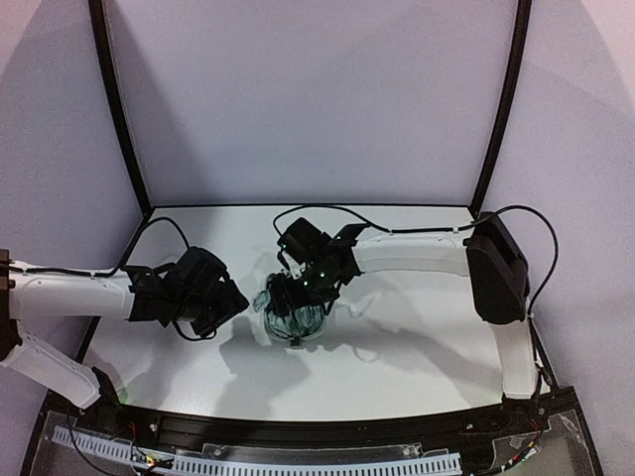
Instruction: Open the umbrella
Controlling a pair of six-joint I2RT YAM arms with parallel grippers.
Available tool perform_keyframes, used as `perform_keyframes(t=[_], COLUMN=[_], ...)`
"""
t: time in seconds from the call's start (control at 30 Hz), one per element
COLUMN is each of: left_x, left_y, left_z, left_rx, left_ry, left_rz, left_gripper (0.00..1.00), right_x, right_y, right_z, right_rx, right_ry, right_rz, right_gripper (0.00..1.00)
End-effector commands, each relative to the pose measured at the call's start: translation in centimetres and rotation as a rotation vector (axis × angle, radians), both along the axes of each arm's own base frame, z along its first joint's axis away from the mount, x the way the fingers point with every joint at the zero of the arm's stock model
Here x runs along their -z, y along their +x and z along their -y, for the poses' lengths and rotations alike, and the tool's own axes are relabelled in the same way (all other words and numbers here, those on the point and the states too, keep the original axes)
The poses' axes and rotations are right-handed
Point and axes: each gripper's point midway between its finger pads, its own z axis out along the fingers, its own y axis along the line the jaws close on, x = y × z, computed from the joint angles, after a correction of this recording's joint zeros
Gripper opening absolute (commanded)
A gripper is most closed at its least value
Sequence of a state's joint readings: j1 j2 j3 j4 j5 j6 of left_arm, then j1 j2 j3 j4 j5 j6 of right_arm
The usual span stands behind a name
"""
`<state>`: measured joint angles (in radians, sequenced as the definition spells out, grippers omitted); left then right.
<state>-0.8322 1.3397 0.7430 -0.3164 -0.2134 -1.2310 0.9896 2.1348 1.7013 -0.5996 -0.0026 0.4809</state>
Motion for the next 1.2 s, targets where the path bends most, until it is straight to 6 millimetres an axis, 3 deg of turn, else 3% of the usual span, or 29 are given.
perform_keyframes(t=[0.0, 0.13, 0.23, 0.33, 0.4, 0.5, 0.6, 0.8, 0.87, 0.93, 1.0, 1.07, 1.17], left_x=[0.4, 0.8, 1.0, 1.0, 0.8, 0.1, -1.1, -5.4, -8.2, -9.6, -12.2, -14.6, -18.3], left_y=[0.3, 0.7, 0.9, 1.0, 1.0, 0.8, 0.5, -0.4, -0.9, -1.3, -1.9, -2.5, -3.9], left_z=[1.1, 2.3, 2.9, 3.4, 3.4, 2.9, 1.9, -1.1, -2.2, -3.2, -3.9, -4.1, -2.8], left_rx=[0.015, 0.043, 0.06, 0.074, 0.075, 0.07, 0.058, 0.036, 0.037, 0.039, 0.053, 0.093, 0.219], left_ry=[-0.052, -0.068, -0.069, -0.077, -0.082, -0.081, -0.075, -0.062, -0.093, -0.089, -0.124, -0.159, -0.248], left_rz=[0.005, -0.001, -0.012, -0.016, -0.009, 0.005, 0.036, 0.149, 0.22, 0.261, 0.334, 0.404, 0.487], left_gripper=[0.79, 0.79, 0.78, 0.77, 0.77, 0.77, 0.77, 0.8, 0.84, 0.86, 0.92, 0.95, 0.98], right_x=[2.8, 5.1, 5.9, 5.4, 4.5, 1.6, -3.3, -14.7, -18.7, -20.7, -22.5, -23.1, -22.3], right_y=[0.3, -0.4, -0.9, -0.5, 0.0, 0.8, 1.4, 1.3, 0.8, 0.0, -1.2, -2.7, -5.1], right_z=[2.9, 1.6, -0.1, -0.8, -1.1, -1.7, -2.3, -1.9, -1.1, -0.3, 0.4, 0.9, 2.4], right_rx=[0.09, 0.056, 0.02, 0.01, 0.007, -0.008, -0.051, -0.21, -0.251, -0.32, -0.419, -0.545, -0.766], right_ry=[-0.169, -0.125, -0.057, -0.026, -0.013, 0.061, 0.162, 0.302, 0.345, 0.346, 0.338, 0.313, 0.219], right_rz=[-0.005, -0.057, -0.094, -0.074, -0.04, 0.042, 0.151, 0.451, 0.561, 0.648, 0.733, 0.802, 0.886], right_gripper=[0.97, 0.89, 0.72, 0.63, 0.47, 0.18, 0.01, 0.0, 0.0, 0.0, 0.0, 0.0, 0.0])
